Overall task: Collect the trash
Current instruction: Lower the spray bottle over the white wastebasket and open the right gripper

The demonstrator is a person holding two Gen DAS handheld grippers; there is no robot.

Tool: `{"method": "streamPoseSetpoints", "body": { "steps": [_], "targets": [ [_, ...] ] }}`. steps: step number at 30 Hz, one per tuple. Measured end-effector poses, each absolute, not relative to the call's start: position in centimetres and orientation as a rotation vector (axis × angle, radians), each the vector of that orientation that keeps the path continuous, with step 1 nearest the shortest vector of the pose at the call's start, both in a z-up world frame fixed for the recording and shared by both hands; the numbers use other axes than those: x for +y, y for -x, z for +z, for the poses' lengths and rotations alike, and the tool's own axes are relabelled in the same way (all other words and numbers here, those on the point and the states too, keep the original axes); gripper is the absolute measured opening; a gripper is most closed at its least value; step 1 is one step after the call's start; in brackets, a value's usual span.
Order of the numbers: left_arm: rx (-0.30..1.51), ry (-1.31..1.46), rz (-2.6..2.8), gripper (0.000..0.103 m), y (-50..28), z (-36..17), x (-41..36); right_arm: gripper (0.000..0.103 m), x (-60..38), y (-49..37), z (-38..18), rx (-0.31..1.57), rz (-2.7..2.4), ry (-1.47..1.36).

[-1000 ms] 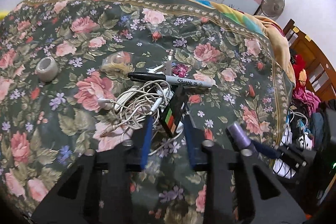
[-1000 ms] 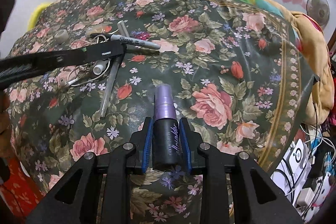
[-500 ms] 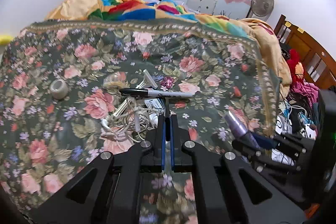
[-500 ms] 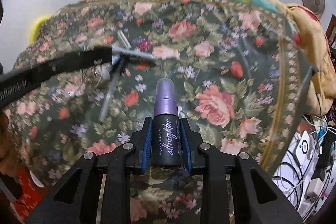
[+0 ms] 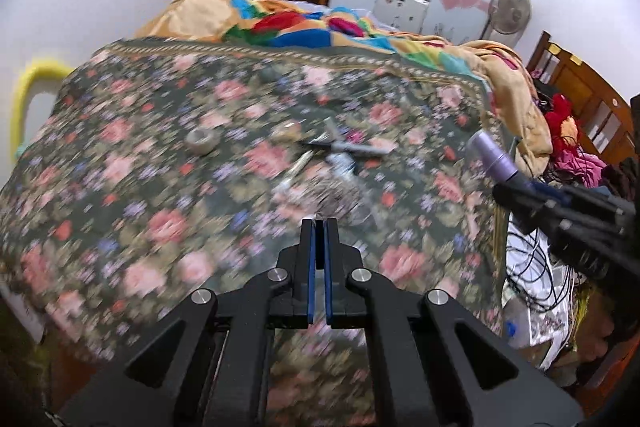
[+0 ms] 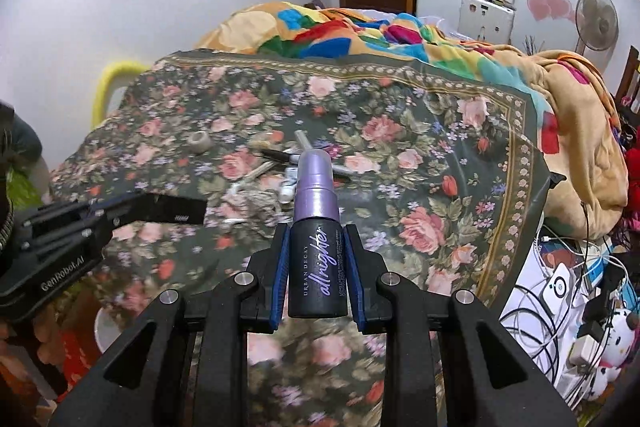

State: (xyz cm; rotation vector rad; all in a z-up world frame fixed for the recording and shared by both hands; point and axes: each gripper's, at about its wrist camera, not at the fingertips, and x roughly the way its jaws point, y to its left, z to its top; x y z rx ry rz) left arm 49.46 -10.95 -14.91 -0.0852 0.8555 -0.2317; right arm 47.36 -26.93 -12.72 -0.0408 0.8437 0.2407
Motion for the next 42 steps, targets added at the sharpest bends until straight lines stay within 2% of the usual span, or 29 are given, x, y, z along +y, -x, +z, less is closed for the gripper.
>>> {"method": "streamPoseSetpoints", "body": {
  "steps": [10, 25, 32, 42],
  "targets": [
    [0.822, 0.154, -0.038, 0.002, -40.1, -12.4, 0.1, 0.024, -20.6, -43.0, -10.0, 0.827, 0.349, 0.098],
    [0.786, 0.245, 0.227, 0.002, -26.4, -10.5, 14.3, 0.024, -3.5, -34.0, -8.1, 0.813, 0.671, 0.21],
    [0.838, 0.291, 0.323, 0.002, -21.9, -12.9, 19.4, 0.024, 3.4, -31.8, -10.3, 0.87, 0.792, 0.269],
    [0.99, 0.388, 0.354, 0.002, -21.0, -19.4, 23.9, 0.024, 11.8, -31.0, -16.8, 1.063, 0.897, 0.357]
  ]
}}
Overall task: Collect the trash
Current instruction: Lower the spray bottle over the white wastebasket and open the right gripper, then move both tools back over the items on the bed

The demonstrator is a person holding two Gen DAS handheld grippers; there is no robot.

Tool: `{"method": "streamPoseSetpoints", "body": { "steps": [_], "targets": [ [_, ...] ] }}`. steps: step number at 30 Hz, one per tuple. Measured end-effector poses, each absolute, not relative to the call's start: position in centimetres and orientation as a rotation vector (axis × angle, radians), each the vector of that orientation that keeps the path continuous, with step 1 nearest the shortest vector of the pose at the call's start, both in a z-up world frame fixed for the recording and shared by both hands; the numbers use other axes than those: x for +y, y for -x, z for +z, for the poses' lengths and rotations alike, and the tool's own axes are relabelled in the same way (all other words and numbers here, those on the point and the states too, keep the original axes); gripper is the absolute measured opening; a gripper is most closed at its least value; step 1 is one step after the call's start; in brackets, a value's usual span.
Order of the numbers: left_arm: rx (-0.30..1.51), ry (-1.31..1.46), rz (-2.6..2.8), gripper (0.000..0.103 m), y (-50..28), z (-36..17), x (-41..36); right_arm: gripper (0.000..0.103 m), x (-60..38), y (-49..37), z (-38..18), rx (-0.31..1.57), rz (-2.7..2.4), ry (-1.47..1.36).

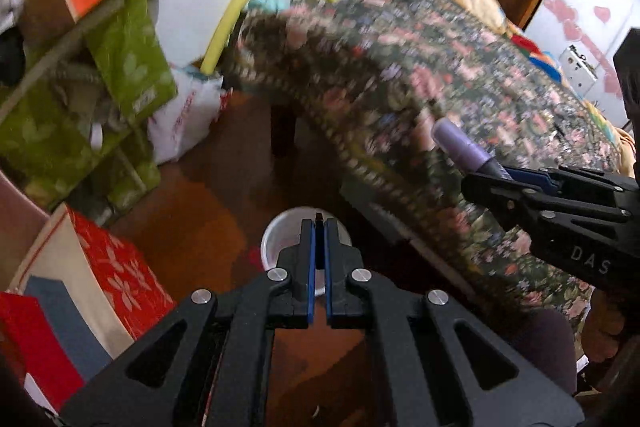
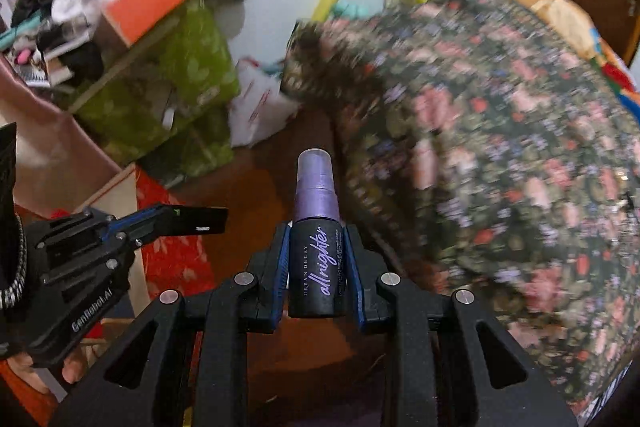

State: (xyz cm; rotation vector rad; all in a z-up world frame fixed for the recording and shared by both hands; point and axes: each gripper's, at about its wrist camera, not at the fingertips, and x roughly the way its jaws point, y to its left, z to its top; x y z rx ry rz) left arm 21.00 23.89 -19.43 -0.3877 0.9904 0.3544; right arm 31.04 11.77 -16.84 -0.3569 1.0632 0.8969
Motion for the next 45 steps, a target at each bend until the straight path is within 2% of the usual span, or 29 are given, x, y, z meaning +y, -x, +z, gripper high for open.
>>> {"method": "streamPoseSetpoints", "body": {
  "steps": [10, 11, 13, 15, 16, 26, 31, 45],
  "targets": [
    [1.068, 0.475, 0.323, 0.003, -23.3, -23.7, 26.1, 0.024, 16.8, -32.3, -20.3, 1.146, 0.928, 0.424],
    [1.071, 0.475, 0.322, 0.005, -23.6, -23.8, 26.1, 0.024, 17.0, -32.5, -20.2, 1.144, 0.933, 0.42],
    [1.083, 0.441, 0.351, 0.021, -24.0, -23.9, 26.2, 0.027, 17.3, -32.9, -20.2, 1.149, 0.932, 0.416],
    [1.077, 0.413, 0.381, 0.03, -24.1, -23.7, 26.1, 0.037, 17.6, -33.2, -20.3, 1.155, 0.926, 0.418],
    [1.07, 0.411, 0.384, 0.03, -24.0, -23.6, 26.0, 0.04, 17.5, -33.2, -20.2, 1.146, 0.916, 0.422],
    [1.018, 0.394, 0.387, 0.03, -22.7, -20.8, 24.9, 0.04, 15.2, -32.5, -18.6, 1.07, 0.887, 0.446],
    [0.951, 0.365, 0.389, 0.03, -22.0, -17.5, 23.3, 0.04, 12.7, -32.5, -16.4, 1.037, 0.872, 0.395],
    [0.71, 0.231, 0.324, 0.03, -22.8, -7.0, 13.9, 0.04, 0.6, -32.7, -7.0, 0.749, 0.733, 0.262]
  ]
}}
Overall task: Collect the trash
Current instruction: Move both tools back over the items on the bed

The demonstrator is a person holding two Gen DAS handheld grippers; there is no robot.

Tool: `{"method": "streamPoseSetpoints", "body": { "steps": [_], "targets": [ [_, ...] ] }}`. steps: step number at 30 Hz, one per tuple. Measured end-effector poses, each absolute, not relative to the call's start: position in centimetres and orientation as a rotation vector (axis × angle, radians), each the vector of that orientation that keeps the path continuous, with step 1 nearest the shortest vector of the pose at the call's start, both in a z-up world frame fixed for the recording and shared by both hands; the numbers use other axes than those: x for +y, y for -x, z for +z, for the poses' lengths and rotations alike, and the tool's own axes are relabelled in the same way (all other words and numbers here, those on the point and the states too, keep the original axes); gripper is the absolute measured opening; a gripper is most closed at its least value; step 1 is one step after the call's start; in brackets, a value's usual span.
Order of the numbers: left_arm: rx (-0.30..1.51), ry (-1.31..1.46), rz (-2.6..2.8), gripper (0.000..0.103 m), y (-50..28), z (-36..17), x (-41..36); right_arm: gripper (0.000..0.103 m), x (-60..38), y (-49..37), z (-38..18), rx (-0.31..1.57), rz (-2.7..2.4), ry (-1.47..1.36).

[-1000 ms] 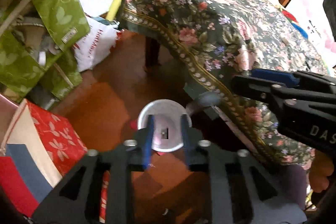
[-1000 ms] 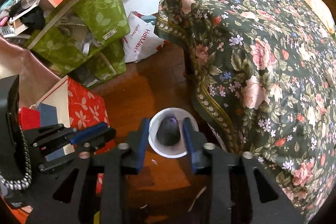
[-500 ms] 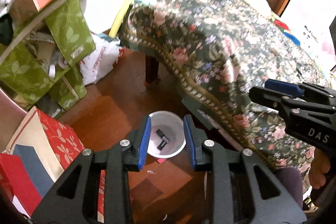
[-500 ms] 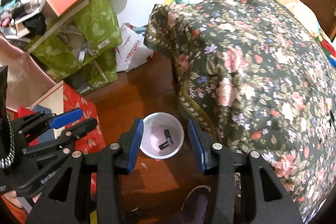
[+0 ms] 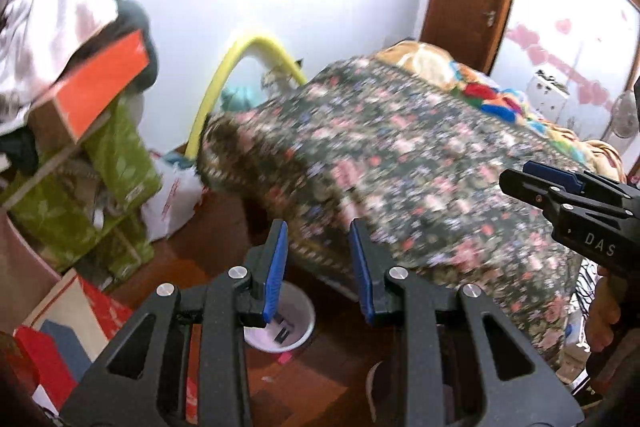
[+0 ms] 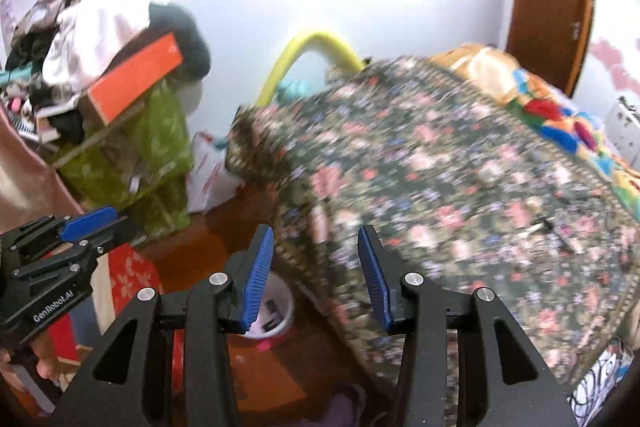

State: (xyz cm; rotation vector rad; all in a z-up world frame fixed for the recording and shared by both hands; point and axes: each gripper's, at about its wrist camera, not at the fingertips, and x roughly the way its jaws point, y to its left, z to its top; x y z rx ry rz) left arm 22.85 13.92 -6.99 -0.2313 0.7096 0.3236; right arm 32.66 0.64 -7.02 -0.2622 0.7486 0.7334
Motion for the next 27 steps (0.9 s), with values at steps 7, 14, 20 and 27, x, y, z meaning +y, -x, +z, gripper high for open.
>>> {"method": "streamPoseSetpoints", "body": {
  "steps": [7, 14, 20, 27],
  "targets": [
    [0.656, 0.192, 0.216, 0.03, -25.9, -4.5, 8.1, 0.04, -6.0, -33.7, -4.3, 0.654, 0.62, 0.207],
    [0.667, 0.172, 0.101, 0.03, -31.0, -4.6, 2.6, 0.04, -13.0, -36.5, -4.1, 0.658, 0.486, 0.149],
    [0.702, 0.18, 0.043, 0.055, -36.4, -6.6, -1.7, 0.049, -18.9, -39.7, -5.2, 0.696, 0.352, 0.129],
    [0.764, 0.188, -0.007, 0.059, -42.7, -9.7, -5.3, 0.064, -25.3, -43.8, -7.5, 0.751, 0.227, 0.094]
  ]
}}
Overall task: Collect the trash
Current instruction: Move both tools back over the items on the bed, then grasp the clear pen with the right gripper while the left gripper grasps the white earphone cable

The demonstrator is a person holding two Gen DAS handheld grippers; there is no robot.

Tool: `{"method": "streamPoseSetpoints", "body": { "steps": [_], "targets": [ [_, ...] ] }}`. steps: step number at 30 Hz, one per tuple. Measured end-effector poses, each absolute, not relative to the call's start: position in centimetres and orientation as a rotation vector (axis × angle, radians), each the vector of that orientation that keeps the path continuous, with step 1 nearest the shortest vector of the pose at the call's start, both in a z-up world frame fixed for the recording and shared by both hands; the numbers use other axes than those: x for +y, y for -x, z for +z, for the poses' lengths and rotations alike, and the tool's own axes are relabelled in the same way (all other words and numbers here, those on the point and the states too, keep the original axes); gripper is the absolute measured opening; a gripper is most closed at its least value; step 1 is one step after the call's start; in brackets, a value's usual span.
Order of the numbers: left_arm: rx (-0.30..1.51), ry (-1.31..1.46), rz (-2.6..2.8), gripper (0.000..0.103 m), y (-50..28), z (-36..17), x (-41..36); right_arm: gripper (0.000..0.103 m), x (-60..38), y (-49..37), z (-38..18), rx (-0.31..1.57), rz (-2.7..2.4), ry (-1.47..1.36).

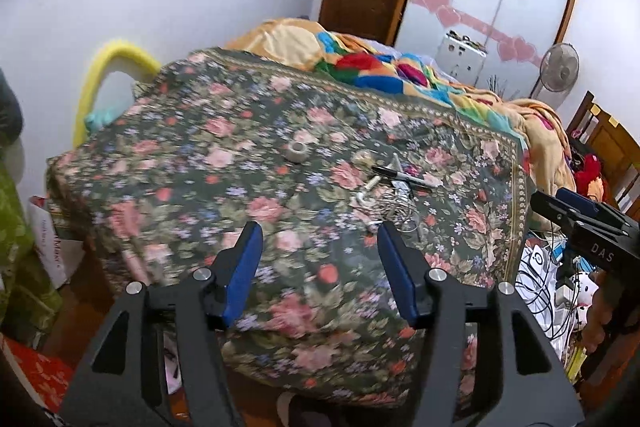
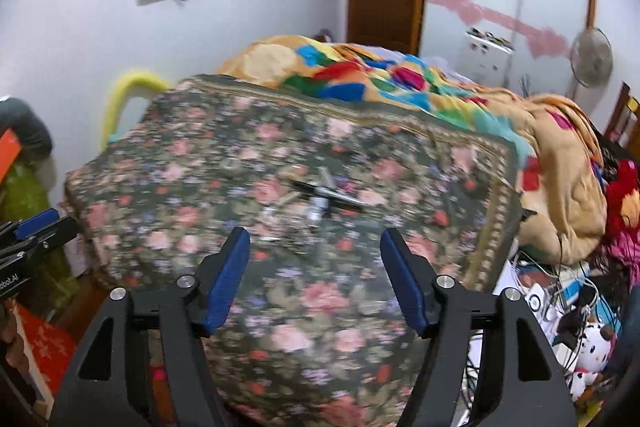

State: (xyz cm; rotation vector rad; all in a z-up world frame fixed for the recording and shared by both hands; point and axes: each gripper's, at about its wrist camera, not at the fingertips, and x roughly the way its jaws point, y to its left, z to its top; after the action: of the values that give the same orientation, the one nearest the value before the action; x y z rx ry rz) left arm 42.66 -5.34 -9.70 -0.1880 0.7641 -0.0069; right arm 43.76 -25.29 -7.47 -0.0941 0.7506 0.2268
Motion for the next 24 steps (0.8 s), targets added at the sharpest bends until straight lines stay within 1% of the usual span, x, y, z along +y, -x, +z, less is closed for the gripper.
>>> {"method": "streamPoseSetpoints", "body": {
  "steps": [7, 16, 18, 20, 22, 24],
  "targets": [
    [0.844, 0.179, -0.041, 0.059, -48.0, -14.0, -7.8, 0.065, -28.0, -48.5, -11.7, 0.844, 0.201, 0.09],
    [0.927, 0.145, -0.045, 0.059, -52.0, -19.4, -8.6, 0.064, -27.1, -54.9, -19.5, 1.003, 0.287, -0.005],
    [0.941, 0.148, -0.043, 0.059, -52.7, -20.5, -8.4, 0.058, -26.6, -56.1, -21.1, 1.026, 0.299, -0.008],
    [0.953, 0.151, -0.045, 0.059, -53.2, -21.3, -8.4, 0.045, -26.0, -57.0, -22.3, 1.047, 0.309, 0.003],
    [0.956, 0.15, -0.049, 0.059, -53.6, -21.9, -8.4, 0.04, -25.5, -57.8, -23.1, 1.054, 0.306, 0.009],
    [0.946, 0.137, -0.054, 0.059, -53.8, -22.1, -8.7, 0.039, -25.2, -58.4, -23.7, 1.048, 0.321, 0.001]
  ]
}}
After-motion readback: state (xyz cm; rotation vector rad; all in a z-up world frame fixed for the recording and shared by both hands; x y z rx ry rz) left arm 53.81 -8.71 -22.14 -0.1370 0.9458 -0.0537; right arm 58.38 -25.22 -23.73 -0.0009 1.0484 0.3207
